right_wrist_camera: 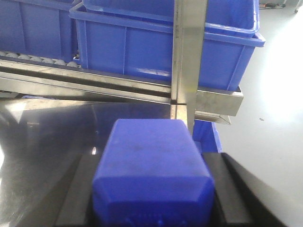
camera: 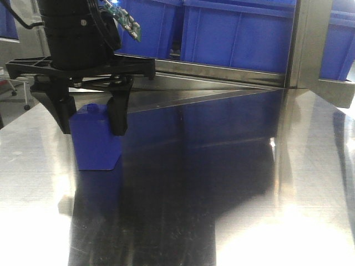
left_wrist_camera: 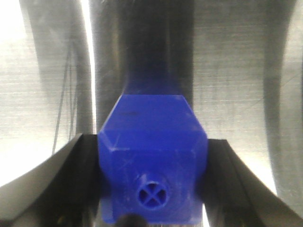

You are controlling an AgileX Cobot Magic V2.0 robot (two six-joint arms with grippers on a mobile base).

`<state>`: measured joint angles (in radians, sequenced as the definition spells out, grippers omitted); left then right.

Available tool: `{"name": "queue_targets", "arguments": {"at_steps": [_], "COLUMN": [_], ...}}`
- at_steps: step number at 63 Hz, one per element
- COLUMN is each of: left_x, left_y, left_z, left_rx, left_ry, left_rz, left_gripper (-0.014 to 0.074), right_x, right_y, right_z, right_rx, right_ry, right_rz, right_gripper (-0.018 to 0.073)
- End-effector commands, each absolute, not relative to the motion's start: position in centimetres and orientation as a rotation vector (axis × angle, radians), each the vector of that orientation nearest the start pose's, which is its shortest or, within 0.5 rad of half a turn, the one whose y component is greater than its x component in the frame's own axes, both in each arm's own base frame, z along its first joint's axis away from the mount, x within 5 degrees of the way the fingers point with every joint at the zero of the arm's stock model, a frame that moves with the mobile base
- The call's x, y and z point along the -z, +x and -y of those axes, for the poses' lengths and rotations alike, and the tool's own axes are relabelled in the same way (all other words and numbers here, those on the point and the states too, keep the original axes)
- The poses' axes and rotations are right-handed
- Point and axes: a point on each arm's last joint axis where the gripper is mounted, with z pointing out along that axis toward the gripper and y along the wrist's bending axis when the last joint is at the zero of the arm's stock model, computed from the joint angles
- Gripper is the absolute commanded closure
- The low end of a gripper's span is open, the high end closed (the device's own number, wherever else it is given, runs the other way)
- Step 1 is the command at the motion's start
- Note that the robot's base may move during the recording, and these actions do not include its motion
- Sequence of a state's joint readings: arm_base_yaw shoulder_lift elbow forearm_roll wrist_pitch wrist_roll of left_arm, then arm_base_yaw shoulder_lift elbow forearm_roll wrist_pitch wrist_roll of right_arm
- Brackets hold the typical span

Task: Pick and sort blue part to right shelf
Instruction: 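Close the left gripper on the blue part and lift it off the table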

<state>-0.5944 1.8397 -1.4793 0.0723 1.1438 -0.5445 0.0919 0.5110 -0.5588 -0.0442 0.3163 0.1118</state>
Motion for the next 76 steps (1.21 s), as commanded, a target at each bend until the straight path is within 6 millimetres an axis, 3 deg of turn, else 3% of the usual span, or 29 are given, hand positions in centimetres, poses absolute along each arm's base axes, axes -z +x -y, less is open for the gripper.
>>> {"name": "queue_targets", "arguments": {"at_steps": [1,11,20,34,43,60,76], "left_x": [-27.3,-27.8,-30.0,-33.9,-35.4,-36.3,-36.6], "left_y": [30.9,30.7,30.0,28.6,27.8,25.7,22.2], "left_z": [20.4,20.3,19.6,18.2,16.5,12.0,7.3], "left_rx": [0.101,0.112,0.168,0.417,0.469,0.436,0.374], "left_ry": [0.094,0.093,0.106,0.469,0.547,0.369,0.184], "left_rz": [-2.908,-2.896,-2.850,-2.689,-2.532,-2.254,-2.030], "left_gripper": [0.0245,0.0277,0.0298,0.0304,0.0304,0.0304,0.0304], "right_x": [-35.2,-35.2,-35.2,-35.2,-35.2,-35.2,-35.2], "right_y": [10.7,10.7,10.7,10.7,10.7,10.7,10.7], "right_z": [-0.8,-0.8,-0.8,-0.8,-0.8,-0.8,-0.8], "right_rx": [-0.095,-0.095,-0.095,-0.095,-0.095,-0.095,-0.095], "right_ry": [-0.018,-0.018,-0.018,-0.018,-0.018,-0.018,-0.018], "right_rz": [-1.639,-1.639,-1.639,-1.639,-1.639,-1.639,-1.639], "right_gripper": [0.0159,0.0159,0.0159,0.0159,0.0159,0.0159,0.0159]}}
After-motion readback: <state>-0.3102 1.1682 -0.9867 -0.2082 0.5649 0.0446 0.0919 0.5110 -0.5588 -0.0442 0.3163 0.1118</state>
